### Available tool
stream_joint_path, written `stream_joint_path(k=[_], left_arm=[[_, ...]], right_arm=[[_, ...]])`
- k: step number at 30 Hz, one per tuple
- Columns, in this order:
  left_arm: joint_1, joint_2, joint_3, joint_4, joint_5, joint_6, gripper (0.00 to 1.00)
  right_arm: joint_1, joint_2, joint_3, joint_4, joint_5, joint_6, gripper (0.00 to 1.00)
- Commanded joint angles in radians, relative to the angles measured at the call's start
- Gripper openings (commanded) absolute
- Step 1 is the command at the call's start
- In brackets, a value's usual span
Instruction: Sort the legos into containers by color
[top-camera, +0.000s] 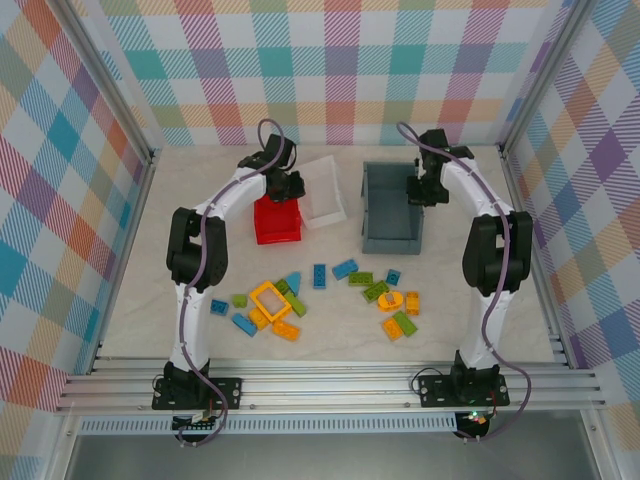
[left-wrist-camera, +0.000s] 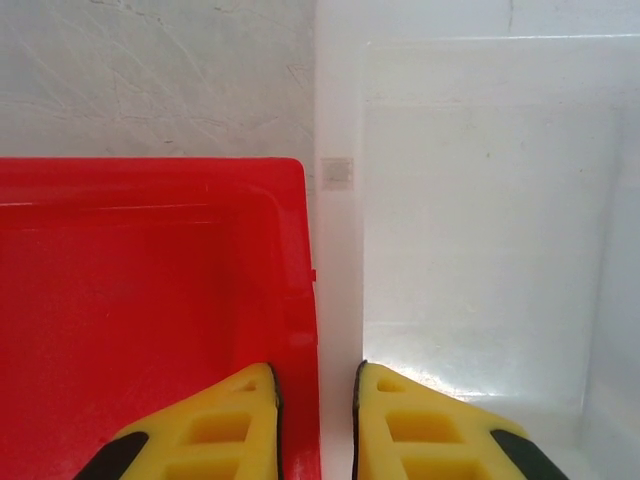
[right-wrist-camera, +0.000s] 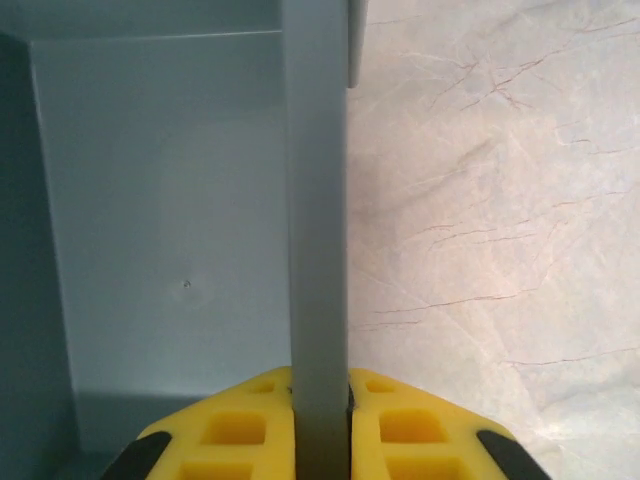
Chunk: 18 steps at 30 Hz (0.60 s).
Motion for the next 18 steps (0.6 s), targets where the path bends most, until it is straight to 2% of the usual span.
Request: stream_joint_path(k=[1,5,7,13,18], left_arm=[[-0.006,-0.024,0.001,-0.089,-0.017,0.017,0.24],[-0.006,-0.04,0.005,-0.077,-0.015,0.013,0.47],[-0.005,-0.056,0.008,-0.08,-0.03,0.016,0.55],[0.008,-0.109,-0.015,-0.064,-0.042,0.017,0.57],[0.046,-0.108,-0.023,-0.045,-0.003,0.026,0.59]], right_arm=[[0.001,-0.006,-0.012,-0.029,0.036,-0.076,0.13],[0.007,0.038,0.059,-0.078,0.013,-0.032,0.12],[0.008,0.047,0.065,-0.075,0.01,-0.01,0.13],[0.012,0.072,0.105,-0.085,-0.035,0.009,0.13],[0.034,0.11,0.173,-0.11,-0.052,0.021,0.14]])
